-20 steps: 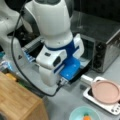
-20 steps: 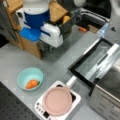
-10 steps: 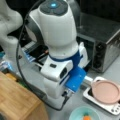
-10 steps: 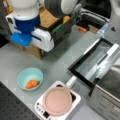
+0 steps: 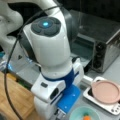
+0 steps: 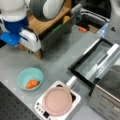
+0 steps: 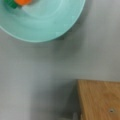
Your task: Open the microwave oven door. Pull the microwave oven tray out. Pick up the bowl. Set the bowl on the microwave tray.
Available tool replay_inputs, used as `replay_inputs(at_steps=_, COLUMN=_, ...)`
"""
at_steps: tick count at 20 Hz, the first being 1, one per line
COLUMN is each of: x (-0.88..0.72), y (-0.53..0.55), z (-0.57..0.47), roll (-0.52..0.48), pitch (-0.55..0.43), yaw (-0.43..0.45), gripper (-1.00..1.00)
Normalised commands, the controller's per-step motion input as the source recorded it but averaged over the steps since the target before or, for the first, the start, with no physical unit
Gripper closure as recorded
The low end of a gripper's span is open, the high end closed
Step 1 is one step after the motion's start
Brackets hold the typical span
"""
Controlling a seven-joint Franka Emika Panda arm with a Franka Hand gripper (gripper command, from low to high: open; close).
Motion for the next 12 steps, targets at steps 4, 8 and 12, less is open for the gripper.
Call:
replay_inputs(at_steps=4, x=0.48, y=-0.15, z=-0.20, roll=0.091, pitch=0.081, yaw=0.009, gripper=-1.00)
replay_inputs(at_steps=8, x=0.42, y=-0.07, z=-0.11, roll=0.092, pitch=0.055, yaw=0.005, gripper=-1.00)
replay_inputs(at_steps=12, x=0.29, y=-0.10, z=-0.04, roll=0.095, pitch=0.060, yaw=0.005, gripper=-1.00)
